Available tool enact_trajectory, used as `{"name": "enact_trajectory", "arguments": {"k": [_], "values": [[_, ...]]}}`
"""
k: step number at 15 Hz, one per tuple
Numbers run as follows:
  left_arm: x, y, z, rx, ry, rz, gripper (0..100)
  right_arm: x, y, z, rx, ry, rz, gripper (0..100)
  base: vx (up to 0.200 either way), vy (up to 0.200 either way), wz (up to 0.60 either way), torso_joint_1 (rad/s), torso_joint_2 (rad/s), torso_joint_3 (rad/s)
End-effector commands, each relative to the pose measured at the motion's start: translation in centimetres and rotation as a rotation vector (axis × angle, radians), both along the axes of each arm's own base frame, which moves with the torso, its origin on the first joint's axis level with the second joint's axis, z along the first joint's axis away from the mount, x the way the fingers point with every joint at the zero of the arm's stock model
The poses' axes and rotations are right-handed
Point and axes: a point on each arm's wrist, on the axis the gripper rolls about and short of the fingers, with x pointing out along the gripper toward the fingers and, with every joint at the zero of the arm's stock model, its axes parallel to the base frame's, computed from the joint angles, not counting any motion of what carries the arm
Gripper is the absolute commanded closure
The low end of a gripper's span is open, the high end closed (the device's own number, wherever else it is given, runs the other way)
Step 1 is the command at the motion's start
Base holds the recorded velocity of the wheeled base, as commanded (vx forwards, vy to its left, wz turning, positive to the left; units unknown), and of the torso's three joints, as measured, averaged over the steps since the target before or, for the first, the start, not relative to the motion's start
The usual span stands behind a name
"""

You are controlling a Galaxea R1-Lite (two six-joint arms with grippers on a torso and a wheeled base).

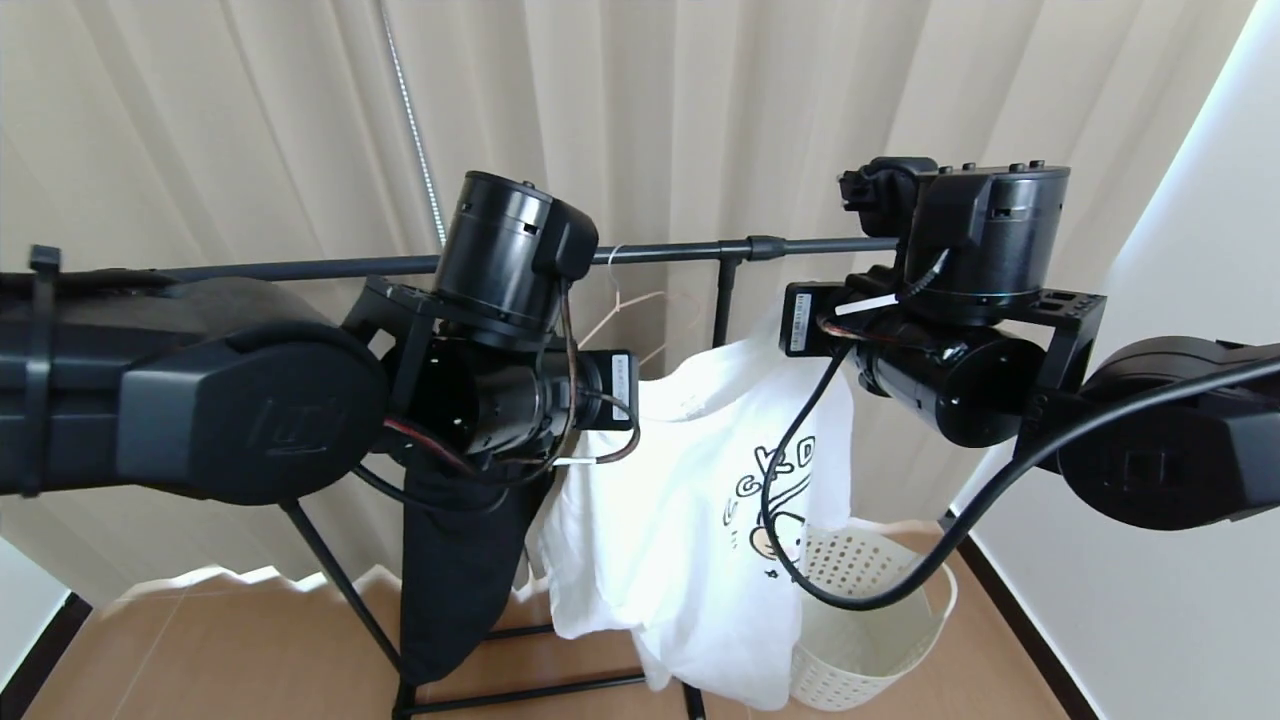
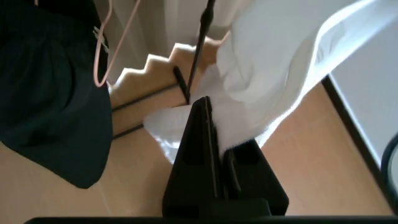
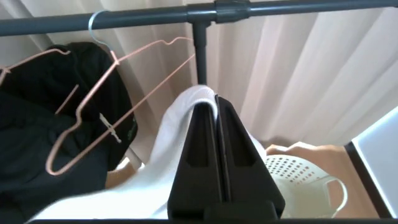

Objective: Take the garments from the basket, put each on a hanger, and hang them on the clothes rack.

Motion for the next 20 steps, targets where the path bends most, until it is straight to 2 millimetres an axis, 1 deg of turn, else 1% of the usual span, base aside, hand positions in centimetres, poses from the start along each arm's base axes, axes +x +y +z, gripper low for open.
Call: {"name": "enact_trajectory", "arguments": {"k": [1,3,6,7,9,10,11,12,14,15,16,17,18,19,20], "values": [[1.6,-1.2,-1.4,-0.025,-0.033,0.059,100,-0.5,-0.4,0.4,-0.006,-0.008,0.001,100,0.000,0.000,0.00,0.000,0.00,0.000],[2.4,-2.0,-2.0,-0.069,-0.085,0.112,100,-0.6,-0.5,0.2,-0.015,-0.002,-0.011,100,0.000,0.000,0.00,0.000,0.00,0.000],[2.6,-2.1,-1.7,-0.116,-0.104,0.145,100,-0.8,-0.7,-0.1,-0.047,0.004,-0.012,100,0.000,0.000,0.00,0.000,0.00,0.000],[2.3,-1.8,-0.7,-0.160,-0.116,0.156,100,-1.0,-0.8,-0.2,-0.066,0.008,-0.009,100,0.000,0.000,0.00,0.000,0.00,0.000],[1.8,-1.6,0.1,-0.197,-0.124,0.161,100,-1.4,-1.1,-0.4,-0.085,0.015,-0.007,100,0.000,0.000,0.00,0.000,0.00,0.000],[1.4,-1.4,0.7,-0.215,-0.135,0.161,100,-2.0,-1.6,-0.8,-0.133,0.025,0.000,100,0.000,0.000,0.00,0.000,0.00,0.000],[1.4,-1.3,0.9,-0.219,-0.139,0.160,100,-2.3,-1.8,-0.9,-0.146,0.027,0.005,100,0.000,0.000,0.00,0.000,0.00,0.000],[1.2,-1.1,1.3,-0.240,-0.160,0.162,100,-3.1,-2.2,-1.5,-0.185,0.045,0.015,100,0.000,0.000,0.00,0.000,0.00,0.000],[1.0,-1.0,1.6,-0.263,-0.176,0.164,100,-3.7,-1.9,-2.0,-0.210,0.057,0.037,100,0.000,0.000,0.00,0.000,0.00,0.000],[0.9,-1.2,1.6,-0.271,-0.177,0.159,100,-3.9,-2.0,-1.8,-0.211,0.055,0.038,0,0.000,0.000,0.00,0.000,0.00,0.000],[0.8,-1.2,1.7,-0.275,-0.178,0.158,100,-4.2,-2.3,-1.9,-0.234,0.059,0.044,0,0.000,0.000,0.00,0.000,0.00,0.000],[0.7,-1.1,1.9,-0.278,-0.181,0.158,100,-4.8,-2.8,-2.6,-0.302,0.076,0.064,0,0.000,0.000,0.00,0.000,0.00,0.000],[0.7,-1.1,2.0,-0.280,-0.183,0.158,100,-5.1,-3.1,-2.8,-0.330,0.079,0.071,0,0.000,0.000,0.00,0.000,0.00,0.000],[0.6,-1.1,2.1,-0.282,-0.185,0.158,100,-5.6,-3.4,-3.3,-0.367,0.095,0.113,0,0.000,0.000,0.00,0.000,0.00,0.000],[0.6,-1.1,2.2,-0.284,-0.186,0.156,100,-6.4,-3.8,-3.9,-0.391,0.106,0.210,0,0.000,0.000,0.00,0.000,0.00,0.000]]}}
